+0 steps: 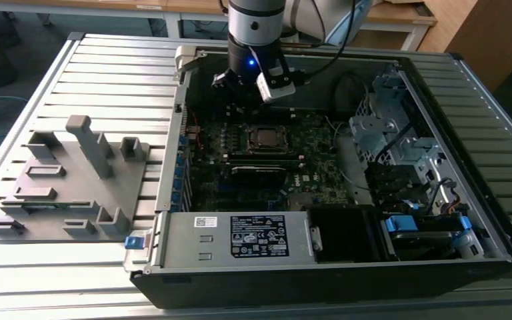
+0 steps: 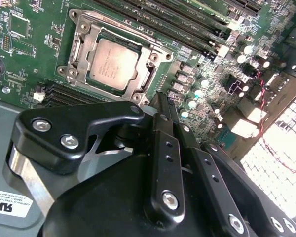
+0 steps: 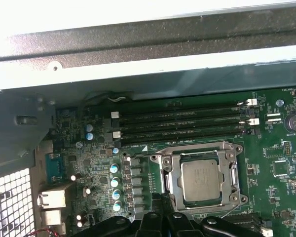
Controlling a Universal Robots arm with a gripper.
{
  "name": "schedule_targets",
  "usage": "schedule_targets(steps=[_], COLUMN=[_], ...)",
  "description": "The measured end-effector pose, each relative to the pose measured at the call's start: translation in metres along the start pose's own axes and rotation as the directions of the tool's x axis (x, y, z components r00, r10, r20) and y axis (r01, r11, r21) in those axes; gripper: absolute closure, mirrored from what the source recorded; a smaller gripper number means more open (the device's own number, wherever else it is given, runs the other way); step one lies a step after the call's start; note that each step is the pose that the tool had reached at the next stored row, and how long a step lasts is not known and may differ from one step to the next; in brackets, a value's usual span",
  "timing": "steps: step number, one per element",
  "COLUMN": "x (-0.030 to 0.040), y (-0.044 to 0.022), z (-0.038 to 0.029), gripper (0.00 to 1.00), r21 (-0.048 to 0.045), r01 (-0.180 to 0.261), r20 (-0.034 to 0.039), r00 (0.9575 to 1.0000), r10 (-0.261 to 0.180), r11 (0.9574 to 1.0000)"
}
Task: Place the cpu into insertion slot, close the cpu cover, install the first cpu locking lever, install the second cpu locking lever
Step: 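Install the first cpu locking lever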
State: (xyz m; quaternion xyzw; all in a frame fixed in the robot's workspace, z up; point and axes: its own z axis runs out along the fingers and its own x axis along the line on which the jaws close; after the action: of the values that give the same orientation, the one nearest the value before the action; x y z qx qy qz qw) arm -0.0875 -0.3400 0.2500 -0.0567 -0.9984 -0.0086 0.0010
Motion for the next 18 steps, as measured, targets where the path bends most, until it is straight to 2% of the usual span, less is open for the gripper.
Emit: schedule_targets(steps=[7,18], x=[0.0006,0.009], y=[-0.0001,-0.001], z=[-0.0001,0.0], gripper=[0.9,0.9], r21=[0.0001,-0.0001], r01=[0.0,0.0], r20=[-0.0001,0.0001], r00=[1.0,1.0], r10=[0.0,0.0], r11=[1.0,1.0])
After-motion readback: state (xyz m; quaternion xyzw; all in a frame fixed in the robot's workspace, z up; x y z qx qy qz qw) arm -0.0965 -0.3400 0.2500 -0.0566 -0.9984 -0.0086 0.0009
